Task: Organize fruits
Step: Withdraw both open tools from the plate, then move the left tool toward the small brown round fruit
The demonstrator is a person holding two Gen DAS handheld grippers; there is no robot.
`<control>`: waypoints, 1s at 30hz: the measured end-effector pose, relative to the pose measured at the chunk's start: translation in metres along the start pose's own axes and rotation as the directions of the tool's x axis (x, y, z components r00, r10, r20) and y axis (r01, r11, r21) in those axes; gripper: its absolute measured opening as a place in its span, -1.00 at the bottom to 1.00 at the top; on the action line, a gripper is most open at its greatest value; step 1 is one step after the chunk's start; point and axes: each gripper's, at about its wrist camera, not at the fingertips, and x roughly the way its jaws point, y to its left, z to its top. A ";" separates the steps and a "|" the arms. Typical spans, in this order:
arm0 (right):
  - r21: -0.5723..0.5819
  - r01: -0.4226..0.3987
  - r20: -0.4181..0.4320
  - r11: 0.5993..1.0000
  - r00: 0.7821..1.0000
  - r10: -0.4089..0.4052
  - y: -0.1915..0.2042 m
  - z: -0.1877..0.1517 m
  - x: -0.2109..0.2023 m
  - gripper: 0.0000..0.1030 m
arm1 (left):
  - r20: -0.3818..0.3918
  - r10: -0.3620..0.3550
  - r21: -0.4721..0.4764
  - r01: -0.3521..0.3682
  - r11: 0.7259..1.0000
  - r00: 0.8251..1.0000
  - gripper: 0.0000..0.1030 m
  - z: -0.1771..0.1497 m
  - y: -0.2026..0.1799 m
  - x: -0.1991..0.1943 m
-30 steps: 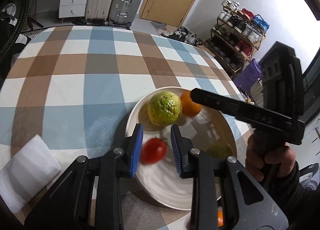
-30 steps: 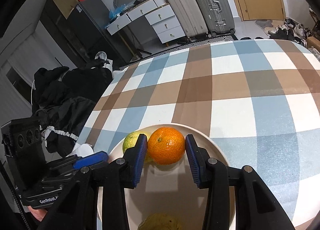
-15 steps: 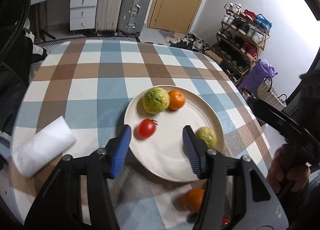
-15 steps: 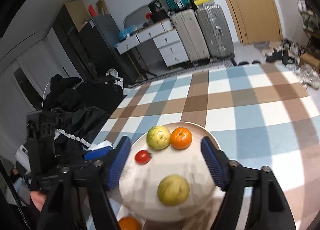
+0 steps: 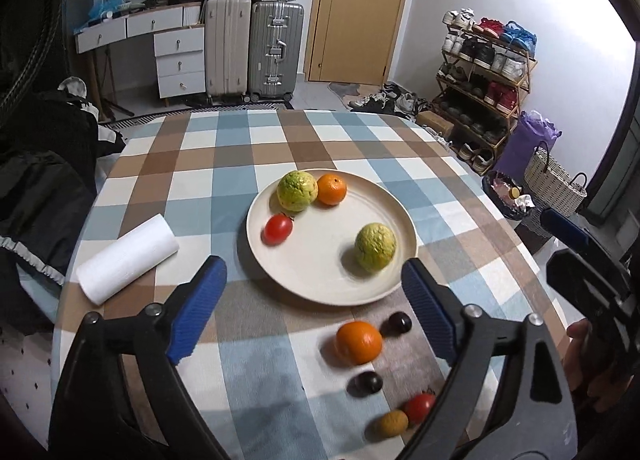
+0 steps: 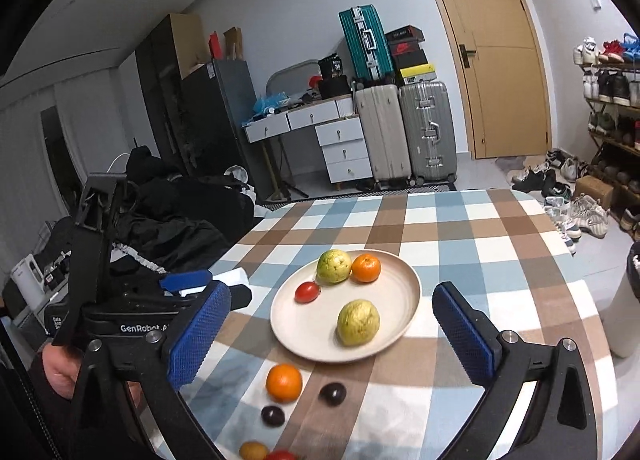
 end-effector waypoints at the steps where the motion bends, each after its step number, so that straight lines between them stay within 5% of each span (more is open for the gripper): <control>1: -0.004 0.009 0.004 1.000 1.000 -0.009 0.002 -0.003 -0.004 1.00 | 0.005 -0.005 0.004 0.004 1.000 1.000 0.84 -0.004 -0.001 -0.005; 3: -0.018 0.030 0.010 0.999 0.999 -0.030 0.007 -0.010 -0.012 1.00 | 0.020 -0.017 0.001 0.017 1.000 1.000 0.98 -0.012 -0.003 -0.015; 12: -0.049 0.068 0.023 0.996 0.997 -0.067 0.022 -0.046 -0.047 1.00 | -0.003 -0.053 -0.028 0.053 0.998 0.999 0.98 -0.043 -0.007 -0.036; 30: -0.060 0.121 -0.055 0.991 0.991 -0.124 0.017 -0.099 -0.055 1.00 | -0.173 -0.100 0.038 0.108 0.993 0.980 0.98 -0.121 -0.023 -0.006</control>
